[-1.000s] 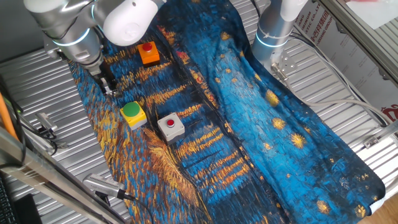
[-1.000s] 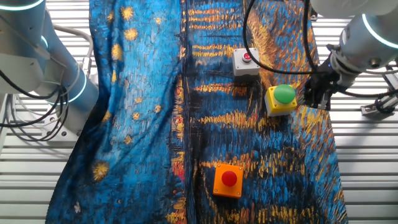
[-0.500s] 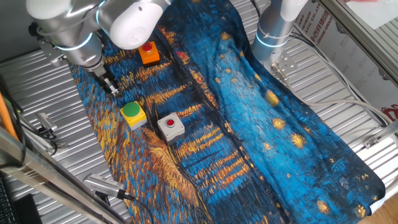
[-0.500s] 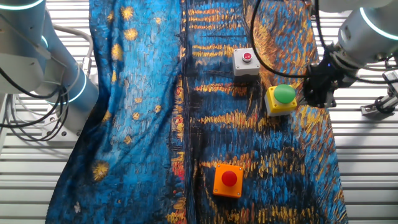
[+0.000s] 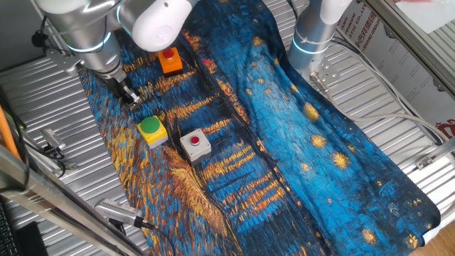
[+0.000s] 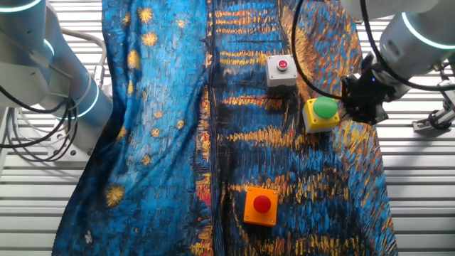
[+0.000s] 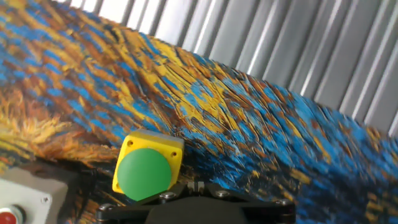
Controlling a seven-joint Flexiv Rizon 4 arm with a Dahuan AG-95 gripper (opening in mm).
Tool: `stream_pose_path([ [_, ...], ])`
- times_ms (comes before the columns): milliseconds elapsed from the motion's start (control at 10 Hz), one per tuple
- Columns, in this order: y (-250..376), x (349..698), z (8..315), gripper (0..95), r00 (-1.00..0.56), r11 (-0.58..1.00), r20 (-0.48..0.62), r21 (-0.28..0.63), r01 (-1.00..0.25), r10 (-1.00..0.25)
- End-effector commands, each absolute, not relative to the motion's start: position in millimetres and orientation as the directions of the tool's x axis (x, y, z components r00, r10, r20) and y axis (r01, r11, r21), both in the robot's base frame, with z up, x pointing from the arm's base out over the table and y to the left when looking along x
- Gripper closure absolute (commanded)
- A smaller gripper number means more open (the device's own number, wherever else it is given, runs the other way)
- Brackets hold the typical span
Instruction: Press three buttons from left to right in sequence
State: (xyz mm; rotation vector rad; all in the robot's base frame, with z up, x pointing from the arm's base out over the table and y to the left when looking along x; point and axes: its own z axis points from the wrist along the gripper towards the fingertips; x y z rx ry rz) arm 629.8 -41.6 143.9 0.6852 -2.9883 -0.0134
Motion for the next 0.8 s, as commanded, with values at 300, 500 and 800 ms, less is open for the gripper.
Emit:
stream_pose_path([
  [300, -18.3, 635.7, 159.3, 95.0, -0.970, 0.975, 0.134, 0.116, -0.189, -0.204],
  [500, -4.9, 629.7, 152.1, 95.0, -0.977, 0.982, 0.135, 0.112, -0.152, -0.166],
  [800, 27.9, 617.8, 137.7, 95.0, -0.984, 0.990, 0.133, 0.096, -0.102, -0.114],
])
